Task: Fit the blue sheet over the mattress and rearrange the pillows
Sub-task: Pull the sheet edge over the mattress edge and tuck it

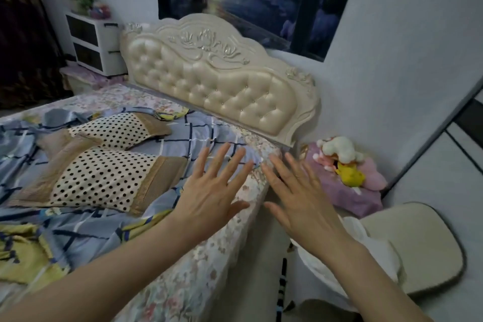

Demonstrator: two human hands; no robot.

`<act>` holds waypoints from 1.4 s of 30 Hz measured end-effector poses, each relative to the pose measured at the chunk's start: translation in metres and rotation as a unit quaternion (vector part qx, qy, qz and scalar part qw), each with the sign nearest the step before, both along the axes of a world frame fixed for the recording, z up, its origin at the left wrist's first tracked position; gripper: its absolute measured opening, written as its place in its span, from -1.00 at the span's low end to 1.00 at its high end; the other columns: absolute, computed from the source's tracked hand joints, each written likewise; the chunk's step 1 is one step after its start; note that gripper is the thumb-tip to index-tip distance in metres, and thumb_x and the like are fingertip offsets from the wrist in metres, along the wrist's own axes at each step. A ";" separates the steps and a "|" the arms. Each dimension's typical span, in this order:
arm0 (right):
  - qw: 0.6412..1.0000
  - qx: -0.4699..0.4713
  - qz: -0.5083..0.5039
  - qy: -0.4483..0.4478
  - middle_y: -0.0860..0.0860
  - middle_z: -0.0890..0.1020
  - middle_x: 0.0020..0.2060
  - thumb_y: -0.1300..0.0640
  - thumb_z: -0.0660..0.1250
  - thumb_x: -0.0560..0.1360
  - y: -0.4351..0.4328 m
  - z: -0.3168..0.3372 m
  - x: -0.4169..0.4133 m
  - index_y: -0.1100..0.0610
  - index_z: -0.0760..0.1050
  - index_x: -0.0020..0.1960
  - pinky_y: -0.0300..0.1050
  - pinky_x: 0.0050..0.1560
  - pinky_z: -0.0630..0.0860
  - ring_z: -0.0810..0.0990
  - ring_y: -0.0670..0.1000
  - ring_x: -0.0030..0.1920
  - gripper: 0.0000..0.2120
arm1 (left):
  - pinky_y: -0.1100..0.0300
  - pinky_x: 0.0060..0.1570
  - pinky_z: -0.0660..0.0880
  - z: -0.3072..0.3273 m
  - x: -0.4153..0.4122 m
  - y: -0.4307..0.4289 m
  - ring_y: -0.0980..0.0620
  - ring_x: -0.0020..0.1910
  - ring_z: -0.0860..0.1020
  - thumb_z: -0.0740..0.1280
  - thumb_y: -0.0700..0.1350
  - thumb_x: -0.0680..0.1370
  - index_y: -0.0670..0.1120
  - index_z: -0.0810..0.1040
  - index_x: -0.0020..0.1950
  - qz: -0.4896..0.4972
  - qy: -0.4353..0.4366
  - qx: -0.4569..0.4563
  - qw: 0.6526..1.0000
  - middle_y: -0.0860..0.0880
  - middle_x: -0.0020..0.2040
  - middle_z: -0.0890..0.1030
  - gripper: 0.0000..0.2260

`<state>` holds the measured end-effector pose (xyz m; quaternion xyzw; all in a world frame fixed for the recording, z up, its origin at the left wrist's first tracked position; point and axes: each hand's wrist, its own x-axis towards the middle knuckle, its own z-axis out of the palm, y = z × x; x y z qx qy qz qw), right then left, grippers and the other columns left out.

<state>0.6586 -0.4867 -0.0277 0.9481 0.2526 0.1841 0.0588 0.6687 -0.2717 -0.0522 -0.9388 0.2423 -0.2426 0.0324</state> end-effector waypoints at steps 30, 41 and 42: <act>0.966 0.065 0.010 0.249 0.10 0.26 0.48 0.00 0.46 0.40 -0.048 -0.240 0.811 0.00 0.11 0.49 0.25 0.27 0.36 0.24 0.20 0.44 -0.21 | -0.30 0.37 0.12 -0.192 0.823 -0.039 -0.25 0.47 0.15 0.40 0.15 0.44 0.00 0.27 0.48 0.069 0.228 0.160 0.958 -0.12 0.49 0.28 -0.33; 0.947 0.082 -0.069 0.302 0.13 0.42 0.38 0.05 0.11 0.62 -0.055 -0.469 0.940 0.04 0.27 0.42 0.13 0.05 0.53 0.44 0.15 0.32 -0.63 | -0.22 0.41 -0.02 -0.402 1.012 -0.063 -0.23 0.51 -0.07 0.19 -0.21 0.59 0.05 -0.01 0.56 -0.058 0.327 0.237 0.913 -0.11 0.57 -0.03 -0.40; 0.938 0.096 -0.085 0.321 0.12 0.41 0.38 0.04 -0.02 0.66 -0.053 -0.488 0.941 0.01 0.32 0.41 0.10 0.07 0.51 0.45 0.12 0.31 -0.65 | -0.22 0.38 0.13 -0.419 1.018 -0.068 -0.24 0.49 0.09 0.28 -0.27 0.52 0.01 0.15 0.53 -0.090 0.320 0.210 0.919 -0.15 0.54 0.12 -0.38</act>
